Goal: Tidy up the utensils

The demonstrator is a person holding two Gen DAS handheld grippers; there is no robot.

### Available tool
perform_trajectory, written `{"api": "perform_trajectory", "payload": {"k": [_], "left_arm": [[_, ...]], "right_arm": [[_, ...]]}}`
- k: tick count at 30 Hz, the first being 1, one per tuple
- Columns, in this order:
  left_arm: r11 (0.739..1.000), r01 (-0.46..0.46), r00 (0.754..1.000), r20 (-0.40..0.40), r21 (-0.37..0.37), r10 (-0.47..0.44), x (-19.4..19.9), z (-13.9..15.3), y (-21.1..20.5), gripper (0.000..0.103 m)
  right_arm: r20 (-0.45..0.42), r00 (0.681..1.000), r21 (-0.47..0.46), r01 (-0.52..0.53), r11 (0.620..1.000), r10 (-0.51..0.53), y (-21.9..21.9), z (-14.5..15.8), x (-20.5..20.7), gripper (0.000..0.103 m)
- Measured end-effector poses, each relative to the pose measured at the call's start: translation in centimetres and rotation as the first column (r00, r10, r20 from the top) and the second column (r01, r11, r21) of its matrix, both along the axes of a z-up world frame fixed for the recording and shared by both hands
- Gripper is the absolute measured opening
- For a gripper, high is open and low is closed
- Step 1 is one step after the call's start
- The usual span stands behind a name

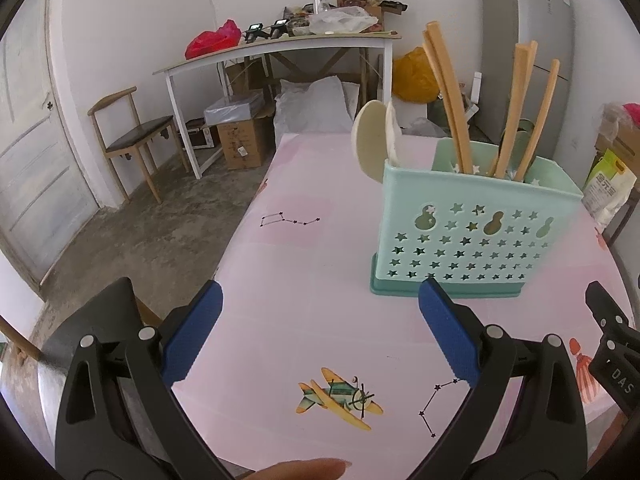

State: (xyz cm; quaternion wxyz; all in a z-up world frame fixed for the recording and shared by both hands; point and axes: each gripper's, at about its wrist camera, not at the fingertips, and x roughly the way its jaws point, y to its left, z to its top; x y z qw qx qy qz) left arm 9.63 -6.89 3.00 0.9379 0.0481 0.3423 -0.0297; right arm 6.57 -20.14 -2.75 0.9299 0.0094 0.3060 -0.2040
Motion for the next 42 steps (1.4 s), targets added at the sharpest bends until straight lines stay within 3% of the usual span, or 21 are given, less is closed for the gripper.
{"api": "perform_trajectory", "payload": {"k": [42], "left_arm": [[1.000, 0.001, 1.000, -0.005, -0.014, -0.001, -0.02, 0.48, -0.17, 0.095]], "right_arm": [[0.005, 1.000, 0.002, 0.001, 1.000, -0.001, -0.25, 0.48, -0.28, 0.094]]}}
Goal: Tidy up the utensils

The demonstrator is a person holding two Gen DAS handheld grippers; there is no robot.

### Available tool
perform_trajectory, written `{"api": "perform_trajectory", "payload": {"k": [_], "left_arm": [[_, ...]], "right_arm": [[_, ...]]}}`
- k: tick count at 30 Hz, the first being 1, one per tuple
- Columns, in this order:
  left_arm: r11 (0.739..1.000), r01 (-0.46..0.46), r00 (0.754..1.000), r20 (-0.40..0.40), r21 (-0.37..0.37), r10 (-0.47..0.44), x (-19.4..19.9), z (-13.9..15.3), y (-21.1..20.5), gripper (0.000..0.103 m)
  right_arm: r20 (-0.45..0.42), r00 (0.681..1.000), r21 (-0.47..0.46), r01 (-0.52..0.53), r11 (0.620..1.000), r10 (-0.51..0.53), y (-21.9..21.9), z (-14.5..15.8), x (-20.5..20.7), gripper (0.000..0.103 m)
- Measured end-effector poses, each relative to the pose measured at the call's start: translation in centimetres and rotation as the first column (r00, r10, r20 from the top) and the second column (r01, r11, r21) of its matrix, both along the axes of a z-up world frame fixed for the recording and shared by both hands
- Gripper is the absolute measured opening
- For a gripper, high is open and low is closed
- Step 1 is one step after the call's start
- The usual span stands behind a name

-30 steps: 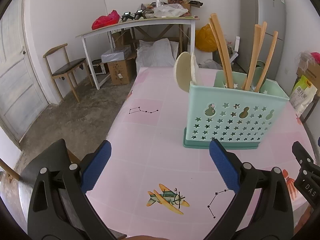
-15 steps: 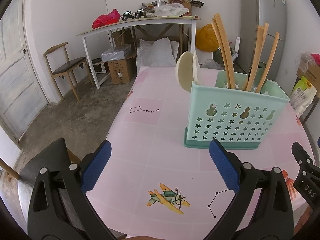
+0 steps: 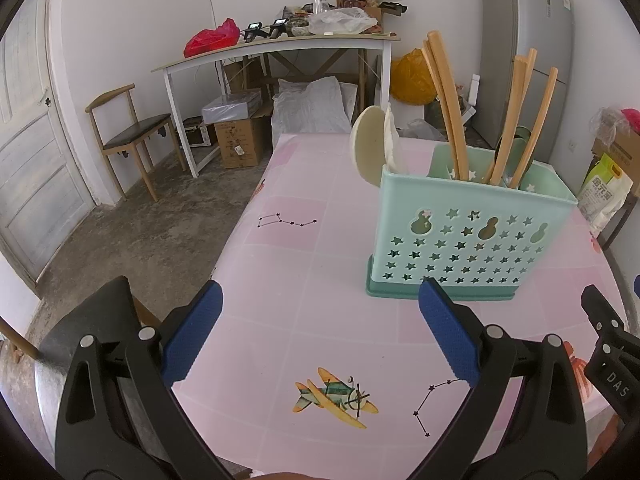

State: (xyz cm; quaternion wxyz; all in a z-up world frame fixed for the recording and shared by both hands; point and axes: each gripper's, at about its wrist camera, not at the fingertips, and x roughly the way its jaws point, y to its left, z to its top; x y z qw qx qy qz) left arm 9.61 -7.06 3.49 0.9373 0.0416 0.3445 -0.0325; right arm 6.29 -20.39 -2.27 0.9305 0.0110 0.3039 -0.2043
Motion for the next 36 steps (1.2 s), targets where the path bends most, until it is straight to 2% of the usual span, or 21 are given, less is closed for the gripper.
{"api": "perform_trajectory", "payload": {"k": [36], "left_arm": [[1.000, 0.005, 1.000, 0.000, 0.001, -0.005, 0.13, 0.10, -0.07, 0.095]], "right_arm": [[0.003, 1.000, -0.001, 0.001, 1.000, -0.001, 0.08, 0.26, -0.02, 0.094]]}}
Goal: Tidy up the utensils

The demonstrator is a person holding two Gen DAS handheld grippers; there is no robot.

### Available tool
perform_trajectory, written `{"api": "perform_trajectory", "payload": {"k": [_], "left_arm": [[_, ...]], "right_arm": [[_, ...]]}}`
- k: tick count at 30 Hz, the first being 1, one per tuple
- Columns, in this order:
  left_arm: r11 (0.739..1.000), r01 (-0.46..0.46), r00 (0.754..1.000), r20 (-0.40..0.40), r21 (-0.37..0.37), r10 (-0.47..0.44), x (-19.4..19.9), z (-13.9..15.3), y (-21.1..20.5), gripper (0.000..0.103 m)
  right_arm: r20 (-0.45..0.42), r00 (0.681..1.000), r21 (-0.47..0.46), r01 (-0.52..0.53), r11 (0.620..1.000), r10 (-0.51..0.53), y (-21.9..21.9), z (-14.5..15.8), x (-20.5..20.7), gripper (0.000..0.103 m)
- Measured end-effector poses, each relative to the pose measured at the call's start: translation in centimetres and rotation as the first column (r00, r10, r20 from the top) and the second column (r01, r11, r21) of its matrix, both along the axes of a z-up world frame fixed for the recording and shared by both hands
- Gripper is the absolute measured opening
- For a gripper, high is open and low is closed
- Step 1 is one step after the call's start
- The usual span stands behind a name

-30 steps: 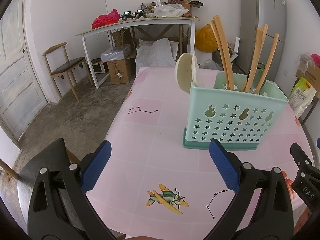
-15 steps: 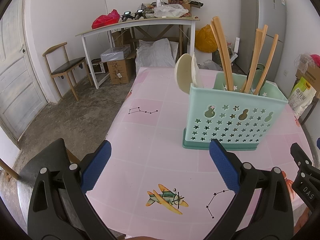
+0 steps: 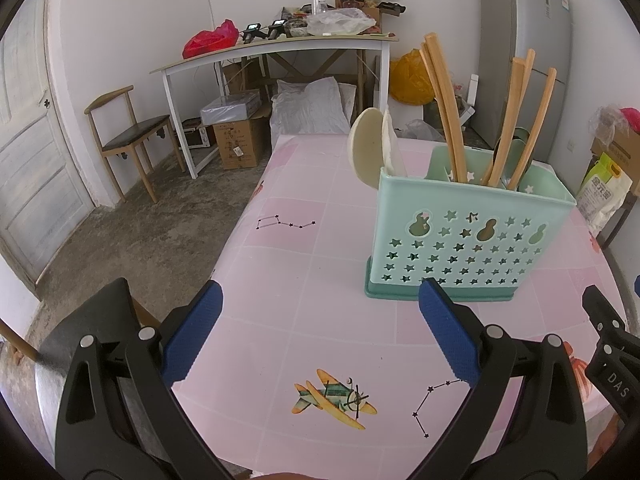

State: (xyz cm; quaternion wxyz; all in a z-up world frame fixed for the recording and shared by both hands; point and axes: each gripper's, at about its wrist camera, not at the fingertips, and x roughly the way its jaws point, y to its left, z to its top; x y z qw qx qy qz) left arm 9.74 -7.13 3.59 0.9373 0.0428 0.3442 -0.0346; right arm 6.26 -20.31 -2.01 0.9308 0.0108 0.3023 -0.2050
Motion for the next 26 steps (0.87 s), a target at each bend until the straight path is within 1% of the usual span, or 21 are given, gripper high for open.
{"api": "perform_trajectory", "payload": {"k": [18, 26], "left_arm": [[1.000, 0.003, 1.000, 0.000, -0.005, -0.003, 0.11, 0.27, -0.30, 0.095], [1.000, 0.003, 1.000, -0.012, -0.015, -0.003, 0.39, 0.23, -0.57, 0.095]], "right_arm": [[0.000, 1.000, 0.001, -0.009, 1.000, 0.009, 0.00, -0.02, -0.11, 0.094], [-0.003, 1.000, 0.004, -0.008, 1.000, 0.008, 0.20, -0.25, 0.08, 0.094]]}}
